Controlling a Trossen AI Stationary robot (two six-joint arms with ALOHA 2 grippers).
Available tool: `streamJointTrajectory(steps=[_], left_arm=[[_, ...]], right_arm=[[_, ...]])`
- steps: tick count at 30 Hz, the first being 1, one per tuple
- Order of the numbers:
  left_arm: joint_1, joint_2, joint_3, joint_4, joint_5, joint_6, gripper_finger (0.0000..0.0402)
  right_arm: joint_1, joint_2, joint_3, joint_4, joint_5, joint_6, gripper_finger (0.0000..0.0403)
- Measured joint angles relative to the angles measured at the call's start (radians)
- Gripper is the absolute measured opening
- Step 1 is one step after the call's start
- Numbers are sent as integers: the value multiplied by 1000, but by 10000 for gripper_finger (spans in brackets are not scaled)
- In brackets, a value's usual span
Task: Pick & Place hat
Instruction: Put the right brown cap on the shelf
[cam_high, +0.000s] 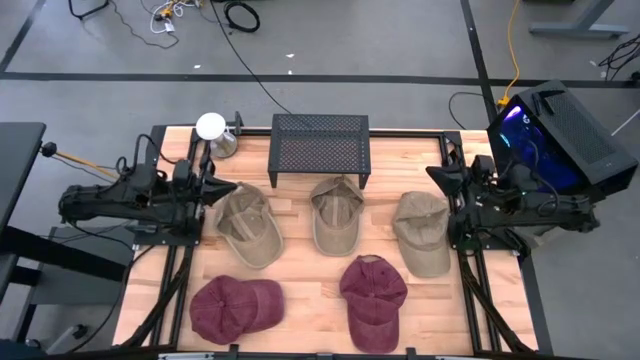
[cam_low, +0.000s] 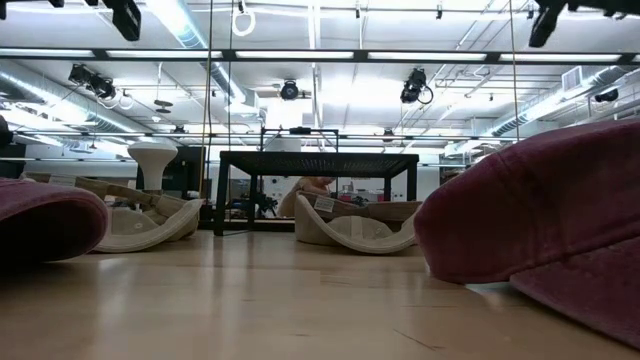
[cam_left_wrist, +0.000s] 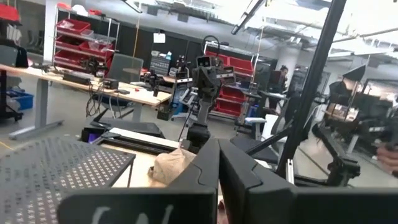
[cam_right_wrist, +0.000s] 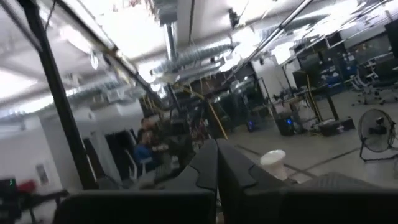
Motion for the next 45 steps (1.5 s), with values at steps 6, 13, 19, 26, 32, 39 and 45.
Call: streamJointTrajectory(steps=[6, 13, 19, 26, 32, 39, 45], left_arm=[[0, 0, 51, -40, -3, 15, 6], [0, 16, 94, -63, -3, 62, 4], [0, 100, 133, -76, 20, 104, 4], [0, 203, 137, -78, 34, 133, 5], [0, 248, 137, -78, 34, 133, 3], [0, 248, 137, -77, 77, 134, 9], [0, 248, 137, -77, 106, 133, 6]], right_arm=[[0, 123, 147, -126, -4, -50, 2], [0, 242, 286, -217, -53, -126, 2], [0, 324, 359, -331, -67, -158, 2], [0, 379, 361, -383, -108, -168, 2], [10, 427, 362, -424, -106, -214, 2], [37, 488, 362, -431, -106, -281, 2], [57, 524, 362, -430, -105, -282, 2]])
